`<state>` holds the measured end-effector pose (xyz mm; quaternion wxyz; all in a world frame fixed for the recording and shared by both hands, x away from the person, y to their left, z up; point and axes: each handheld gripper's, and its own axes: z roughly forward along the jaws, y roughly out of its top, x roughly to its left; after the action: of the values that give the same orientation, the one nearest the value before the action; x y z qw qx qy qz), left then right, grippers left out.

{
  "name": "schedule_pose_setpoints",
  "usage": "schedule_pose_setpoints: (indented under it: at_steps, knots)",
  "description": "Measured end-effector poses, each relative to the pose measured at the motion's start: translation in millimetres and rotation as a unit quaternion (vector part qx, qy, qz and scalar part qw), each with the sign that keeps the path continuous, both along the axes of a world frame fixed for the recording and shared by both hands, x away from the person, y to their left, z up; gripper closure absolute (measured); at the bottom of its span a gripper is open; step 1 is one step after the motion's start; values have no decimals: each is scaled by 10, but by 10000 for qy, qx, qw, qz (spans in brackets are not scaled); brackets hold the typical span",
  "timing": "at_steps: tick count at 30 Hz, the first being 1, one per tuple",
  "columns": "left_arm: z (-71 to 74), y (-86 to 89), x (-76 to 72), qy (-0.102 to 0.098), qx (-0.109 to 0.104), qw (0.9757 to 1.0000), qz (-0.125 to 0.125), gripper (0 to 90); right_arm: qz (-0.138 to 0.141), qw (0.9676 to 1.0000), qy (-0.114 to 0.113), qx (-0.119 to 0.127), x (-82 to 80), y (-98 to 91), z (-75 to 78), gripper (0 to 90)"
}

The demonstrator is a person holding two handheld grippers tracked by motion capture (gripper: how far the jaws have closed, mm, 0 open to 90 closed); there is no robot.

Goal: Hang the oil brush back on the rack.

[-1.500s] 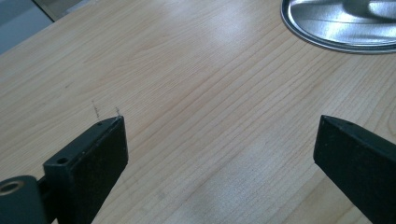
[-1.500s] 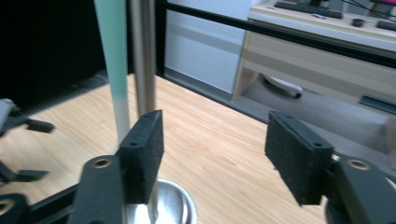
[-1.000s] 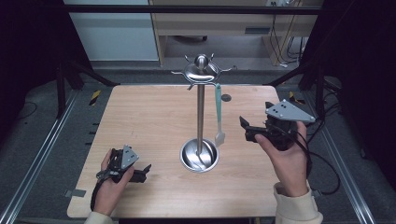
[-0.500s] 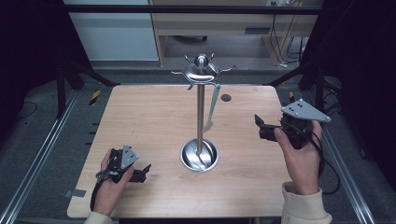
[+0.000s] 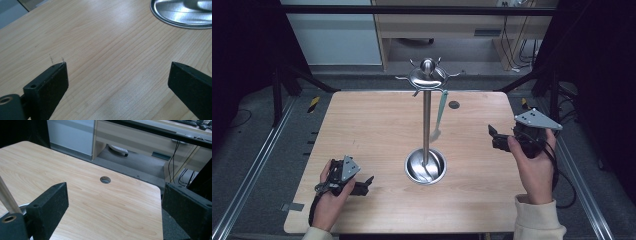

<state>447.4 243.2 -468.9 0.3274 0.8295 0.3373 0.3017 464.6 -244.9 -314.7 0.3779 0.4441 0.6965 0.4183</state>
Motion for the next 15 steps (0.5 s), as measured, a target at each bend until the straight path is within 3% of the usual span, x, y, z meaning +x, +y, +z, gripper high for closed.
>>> schedule_pose_setpoints:
  at_steps: [6, 14, 15]
  knots:
    - [-1, 4, 2, 1, -10, 10000, 11, 26, -15, 9998, 176, 130, 61, -45, -117, 80]
    - [0, 3, 1, 3, -17, 10000, 9, 26, -13, 9993, 353, 87, 139, -40, -279, 81]
    - [-1, 3, 1, -4, -18, 10000, 16, 26, 15, 9990, 453, 31, 172, -28, -344, 82]
